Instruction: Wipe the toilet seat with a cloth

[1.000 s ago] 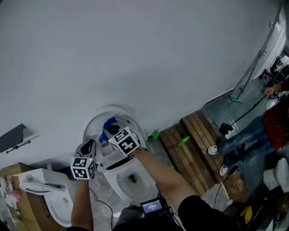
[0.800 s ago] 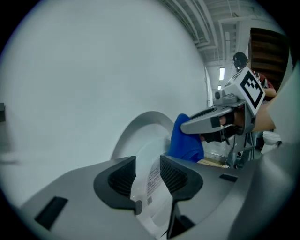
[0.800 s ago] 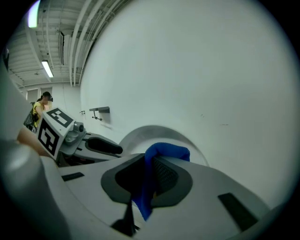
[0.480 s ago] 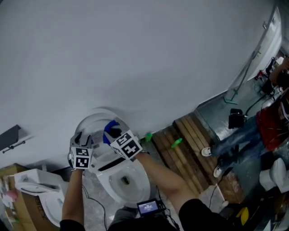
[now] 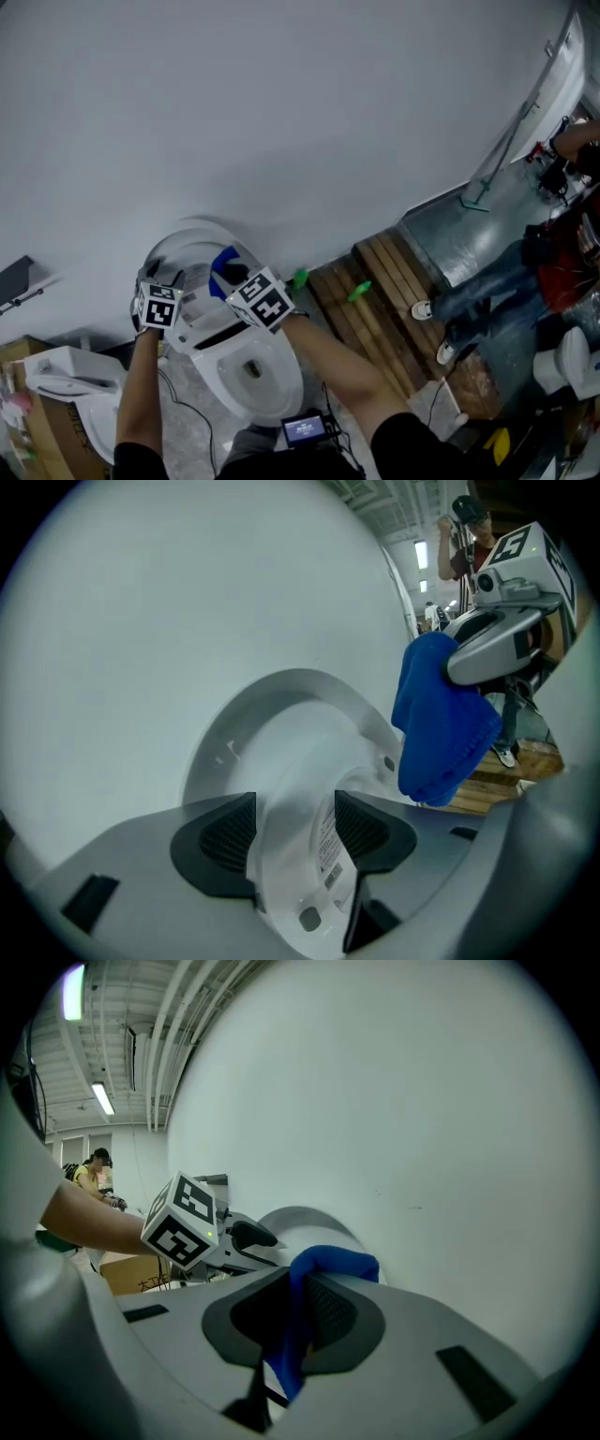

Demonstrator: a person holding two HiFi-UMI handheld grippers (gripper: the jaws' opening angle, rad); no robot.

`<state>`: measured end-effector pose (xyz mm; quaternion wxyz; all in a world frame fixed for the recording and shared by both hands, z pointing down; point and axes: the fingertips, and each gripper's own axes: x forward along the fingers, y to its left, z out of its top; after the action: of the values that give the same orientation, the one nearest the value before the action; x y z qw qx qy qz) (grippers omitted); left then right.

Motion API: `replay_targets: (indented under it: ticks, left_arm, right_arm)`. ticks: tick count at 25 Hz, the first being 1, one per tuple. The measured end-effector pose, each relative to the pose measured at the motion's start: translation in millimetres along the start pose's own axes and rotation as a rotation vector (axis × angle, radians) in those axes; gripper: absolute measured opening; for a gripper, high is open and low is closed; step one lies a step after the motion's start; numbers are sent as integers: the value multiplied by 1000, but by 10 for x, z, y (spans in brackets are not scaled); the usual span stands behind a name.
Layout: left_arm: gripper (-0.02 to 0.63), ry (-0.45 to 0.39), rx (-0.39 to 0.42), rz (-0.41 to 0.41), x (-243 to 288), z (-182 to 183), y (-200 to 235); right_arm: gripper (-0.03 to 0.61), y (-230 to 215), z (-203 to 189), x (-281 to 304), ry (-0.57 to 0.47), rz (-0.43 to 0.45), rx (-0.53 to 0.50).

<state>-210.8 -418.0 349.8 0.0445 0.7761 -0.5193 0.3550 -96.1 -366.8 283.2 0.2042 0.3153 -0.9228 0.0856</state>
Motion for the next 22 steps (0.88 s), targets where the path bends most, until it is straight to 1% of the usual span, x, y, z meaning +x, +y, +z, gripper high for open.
replay_targets:
  ticks: [3,6,7,11,14,18,22]
  left_arm:
    - [266,39,26,-18,89,-16,-42]
    - [284,88,55,-14,179,-73,-67]
    - [288,92,56,-9,204,-78,-62]
    - [288,86,17,-6,234,-71,-49]
    - [288,55,3,-16,213,-55,-65]
    - [287,42,69,-29,110,-65,-127]
    - [285,52,83,-75,-16,-63,-199]
  right_arm:
    - [44,-21,-28,-28,2,3,0]
    - [44,-50,-46,-48,3,3,2]
    - [44,-60,-49,-55,3,3,3]
    - [44,-96,-78,-102,3,3,5]
    - [44,-119,-111,-123,4,5,13]
    - [44,-104,-126,-156,8,20,13]
    - [44,-39,-128,-161,19,39,2]
